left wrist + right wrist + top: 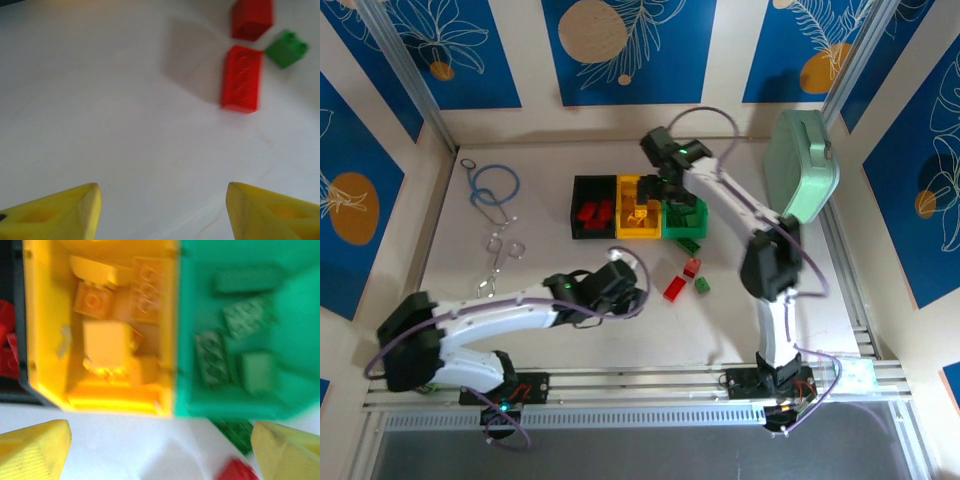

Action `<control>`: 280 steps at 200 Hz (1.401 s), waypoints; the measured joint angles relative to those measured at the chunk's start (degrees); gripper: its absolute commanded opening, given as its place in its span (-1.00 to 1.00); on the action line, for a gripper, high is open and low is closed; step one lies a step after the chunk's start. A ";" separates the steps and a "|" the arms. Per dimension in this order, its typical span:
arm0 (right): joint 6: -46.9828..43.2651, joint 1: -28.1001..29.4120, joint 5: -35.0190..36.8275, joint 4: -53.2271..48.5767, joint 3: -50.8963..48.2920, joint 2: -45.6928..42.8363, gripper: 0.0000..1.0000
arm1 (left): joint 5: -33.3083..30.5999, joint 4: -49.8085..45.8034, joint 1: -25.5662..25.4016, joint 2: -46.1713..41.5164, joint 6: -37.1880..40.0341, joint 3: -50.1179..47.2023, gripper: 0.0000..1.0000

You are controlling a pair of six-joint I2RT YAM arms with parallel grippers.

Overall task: Sort the legos into containers by color
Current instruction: Pick up the lego from the center of the table, then place the lego in the container.

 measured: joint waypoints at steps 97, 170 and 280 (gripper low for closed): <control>5.09 -11.91 -4.57 11.76 -44.74 -32.17 0.84 | 7.80 2.38 -1.18 29.62 7.74 20.41 0.18; 5.49 -12.33 -7.08 16.33 -47.28 -32.57 0.80 | 6.21 -1.44 0.68 32.44 9.44 23.71 -0.50; 2.71 -2.19 -9.07 20.33 -46.31 -13.35 0.22 | 6.05 -8.94 27.82 13.46 12.63 25.57 -0.55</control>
